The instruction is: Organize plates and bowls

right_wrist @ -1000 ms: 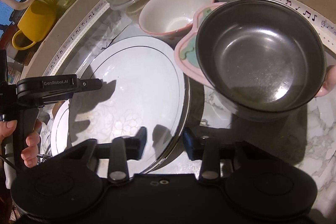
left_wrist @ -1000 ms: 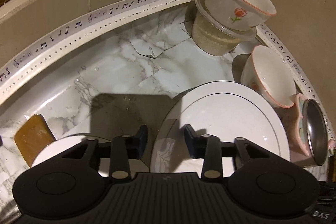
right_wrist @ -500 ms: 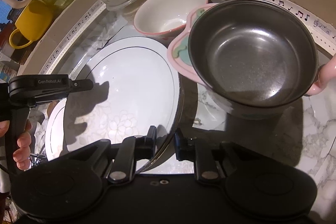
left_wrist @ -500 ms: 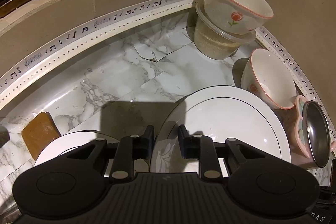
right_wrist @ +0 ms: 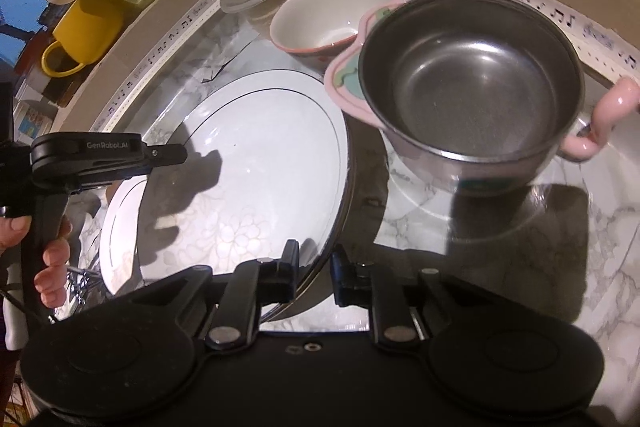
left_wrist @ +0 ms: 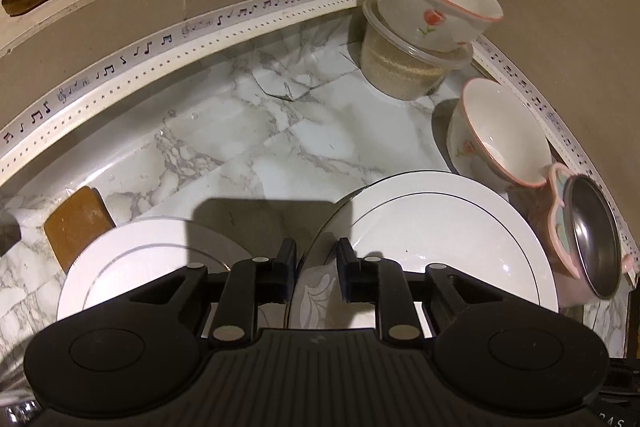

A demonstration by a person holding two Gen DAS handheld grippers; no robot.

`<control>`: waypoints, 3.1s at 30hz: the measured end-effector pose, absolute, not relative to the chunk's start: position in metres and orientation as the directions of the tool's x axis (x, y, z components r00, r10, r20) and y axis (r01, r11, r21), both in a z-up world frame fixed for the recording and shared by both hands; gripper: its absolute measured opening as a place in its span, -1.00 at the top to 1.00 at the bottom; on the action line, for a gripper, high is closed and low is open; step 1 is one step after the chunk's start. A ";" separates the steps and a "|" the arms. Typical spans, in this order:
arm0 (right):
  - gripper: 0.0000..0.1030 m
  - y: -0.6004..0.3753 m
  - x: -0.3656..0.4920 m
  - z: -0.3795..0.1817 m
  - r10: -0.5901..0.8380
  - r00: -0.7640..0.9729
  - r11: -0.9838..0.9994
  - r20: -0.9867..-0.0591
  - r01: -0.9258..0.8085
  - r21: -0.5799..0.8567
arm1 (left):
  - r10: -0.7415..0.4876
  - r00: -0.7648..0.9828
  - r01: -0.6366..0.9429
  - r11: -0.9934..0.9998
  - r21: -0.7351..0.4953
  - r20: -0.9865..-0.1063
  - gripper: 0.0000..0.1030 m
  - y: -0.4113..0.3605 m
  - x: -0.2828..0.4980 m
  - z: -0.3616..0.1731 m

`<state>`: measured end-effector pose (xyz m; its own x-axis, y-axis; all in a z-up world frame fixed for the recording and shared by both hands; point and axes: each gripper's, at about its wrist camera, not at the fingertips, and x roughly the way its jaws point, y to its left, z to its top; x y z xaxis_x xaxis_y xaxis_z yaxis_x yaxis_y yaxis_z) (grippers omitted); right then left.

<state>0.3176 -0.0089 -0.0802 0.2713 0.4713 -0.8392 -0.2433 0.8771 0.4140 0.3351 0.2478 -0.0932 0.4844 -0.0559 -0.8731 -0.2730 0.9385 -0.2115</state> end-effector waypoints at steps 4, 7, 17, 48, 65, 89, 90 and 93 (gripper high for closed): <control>0.67 -0.018 0.309 -0.082 0.481 0.259 0.872 -0.837 -0.244 0.426 | -0.066 0.482 -0.256 0.943 -0.212 -0.874 0.63 0.239 0.325 -0.092; 0.67 -0.025 0.301 -0.083 0.489 0.246 0.867 -0.837 -0.247 0.433 | -0.061 0.481 -0.237 0.951 -0.197 -0.874 0.63 0.229 0.315 -0.091; 0.70 -0.058 0.273 -0.085 0.509 0.216 0.855 -0.834 -0.240 0.459 | -0.075 0.467 -0.199 0.962 -0.187 -0.881 0.63 0.195 0.273 -0.090; 0.66 -0.097 0.234 -0.082 0.481 0.135 0.849 -0.866 -0.319 0.422 | -0.101 0.451 -0.277 0.929 -0.246 -0.887 0.63 0.161 0.184 -0.094; 0.29 -0.082 0.231 -0.034 0.470 0.257 0.820 -0.845 -0.482 0.309 | -0.041 0.521 -0.310 0.922 -0.233 -0.853 0.62 0.158 0.152 -0.062; -0.30 -0.010 0.215 0.004 0.575 0.251 0.669 -0.778 -0.692 0.271 | 0.135 0.622 -0.375 0.916 -0.142 -0.772 -0.21 0.156 0.105 -0.018; -0.36 -0.008 0.215 0.006 0.579 0.254 0.663 -0.775 -0.699 0.266 | 0.139 0.624 -0.381 0.913 -0.144 -0.769 -0.22 0.158 0.104 -0.017; -0.55 0.001 0.218 0.012 0.597 0.257 0.642 -0.760 -0.721 0.261 | 0.154 0.627 -0.404 0.903 -0.150 -0.764 -0.33 0.165 0.102 -0.016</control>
